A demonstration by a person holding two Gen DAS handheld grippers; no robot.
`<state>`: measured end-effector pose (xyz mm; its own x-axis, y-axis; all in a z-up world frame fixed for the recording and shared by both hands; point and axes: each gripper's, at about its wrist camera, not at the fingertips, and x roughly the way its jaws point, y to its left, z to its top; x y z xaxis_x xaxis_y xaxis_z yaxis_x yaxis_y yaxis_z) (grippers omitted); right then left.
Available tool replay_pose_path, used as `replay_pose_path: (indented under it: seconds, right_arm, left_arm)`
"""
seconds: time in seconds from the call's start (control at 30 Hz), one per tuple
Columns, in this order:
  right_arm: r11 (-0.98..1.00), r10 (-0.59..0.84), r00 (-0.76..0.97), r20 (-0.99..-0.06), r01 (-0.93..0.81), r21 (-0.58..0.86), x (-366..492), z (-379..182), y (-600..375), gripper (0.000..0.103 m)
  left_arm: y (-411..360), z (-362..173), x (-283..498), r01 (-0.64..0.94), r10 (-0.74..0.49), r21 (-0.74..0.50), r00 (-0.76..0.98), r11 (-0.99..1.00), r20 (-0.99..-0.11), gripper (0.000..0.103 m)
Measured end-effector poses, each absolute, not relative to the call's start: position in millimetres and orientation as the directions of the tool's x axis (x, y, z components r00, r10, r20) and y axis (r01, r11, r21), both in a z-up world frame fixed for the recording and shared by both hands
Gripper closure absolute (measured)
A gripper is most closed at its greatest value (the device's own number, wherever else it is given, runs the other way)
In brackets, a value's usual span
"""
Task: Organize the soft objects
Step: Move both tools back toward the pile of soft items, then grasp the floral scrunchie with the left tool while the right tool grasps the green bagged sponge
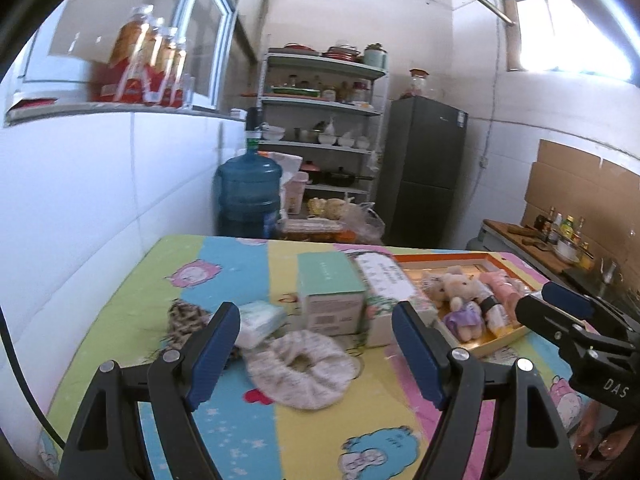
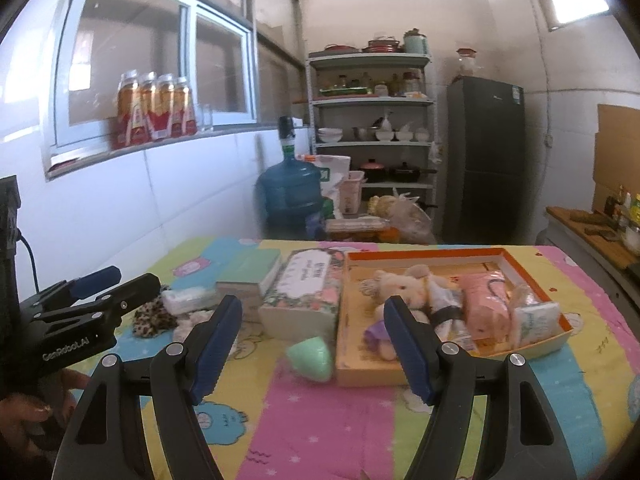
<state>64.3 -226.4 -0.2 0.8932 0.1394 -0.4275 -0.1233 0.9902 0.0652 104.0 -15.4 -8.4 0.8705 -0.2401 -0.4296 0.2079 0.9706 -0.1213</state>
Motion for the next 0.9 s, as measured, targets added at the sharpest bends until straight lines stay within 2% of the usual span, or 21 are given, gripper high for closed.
replay_pose_path:
  seconds: [0.33, 0.9]
  right_arm:
    - [0.982, 0.182, 0.87, -0.459, -0.181, 0.046, 73.8, -13.8, -200.4, 0.028]
    - [0.972, 0.223, 0.812, -0.539, -0.226, 0.061, 106.3, -49.5, -191.4, 0.028]
  left_arm:
    - [17.6, -25.9, 111.5, 0.144, -0.189, -0.131, 0.864, 0.981, -0.467, 0.025]
    - [5.1, -72.6, 150.3, 0.139, -0.221, -0.181, 0.773, 0.974, -0.595, 0.025]
